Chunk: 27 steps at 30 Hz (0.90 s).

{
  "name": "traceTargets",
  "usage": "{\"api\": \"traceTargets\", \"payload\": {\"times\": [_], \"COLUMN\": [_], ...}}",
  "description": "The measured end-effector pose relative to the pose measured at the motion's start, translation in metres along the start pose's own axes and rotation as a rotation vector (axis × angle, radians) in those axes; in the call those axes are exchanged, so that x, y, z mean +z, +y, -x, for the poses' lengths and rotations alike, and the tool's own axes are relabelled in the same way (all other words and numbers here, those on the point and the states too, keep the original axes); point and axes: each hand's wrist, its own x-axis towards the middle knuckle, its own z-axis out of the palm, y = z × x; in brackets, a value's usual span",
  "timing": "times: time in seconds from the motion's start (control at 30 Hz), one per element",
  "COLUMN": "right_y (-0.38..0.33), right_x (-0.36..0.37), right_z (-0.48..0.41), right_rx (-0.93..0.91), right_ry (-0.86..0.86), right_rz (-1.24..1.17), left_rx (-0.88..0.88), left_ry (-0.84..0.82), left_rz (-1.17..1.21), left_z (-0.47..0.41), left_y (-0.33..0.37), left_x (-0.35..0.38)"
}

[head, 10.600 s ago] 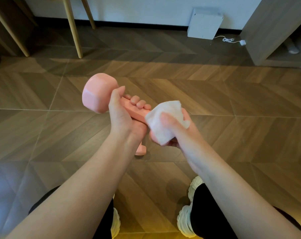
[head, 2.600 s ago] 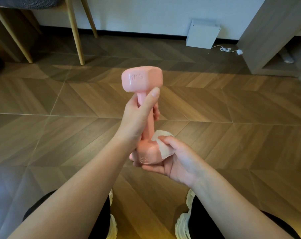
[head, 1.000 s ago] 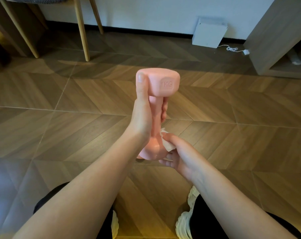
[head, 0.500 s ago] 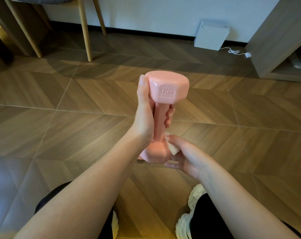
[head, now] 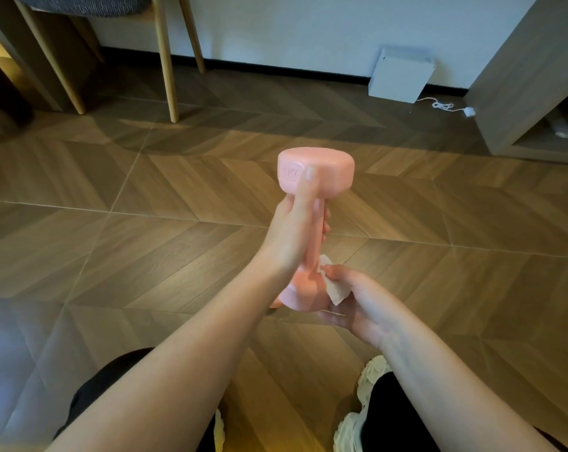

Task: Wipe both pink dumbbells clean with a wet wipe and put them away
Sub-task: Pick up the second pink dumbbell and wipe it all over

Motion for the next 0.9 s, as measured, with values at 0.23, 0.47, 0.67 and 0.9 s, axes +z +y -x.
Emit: {"api": "traceTargets", "payload": {"times": [0.23, 0.47, 0.67, 0.9], "right_y": [-0.004, -0.005, -0.016, -0.011], "right_x": [0.006, 0.008, -0.009, -0.003], "right_z": [-0.002, 0.002, 0.010, 0.011], "right_rx": [0.000, -0.014, 0.057, -0.004], "right_ry": [-0.050, -0.050, -0.281, -0.191], "right_rz": [0.088, 0.237, 0.203, 0.182], "left_rx": [0.007, -0.001, 0.021, 0.048], "left_ry": [-0.013, -0.090, -0.223, -0.178], "left_rz": [0.062, 0.242, 0.364, 0.362], "left_z": [0.001, 0.003, 0.002, 0.002], "left_y": [0.001, 0.000, 0.001, -0.003], "left_x": [0.002, -0.002, -0.005, -0.003]}}
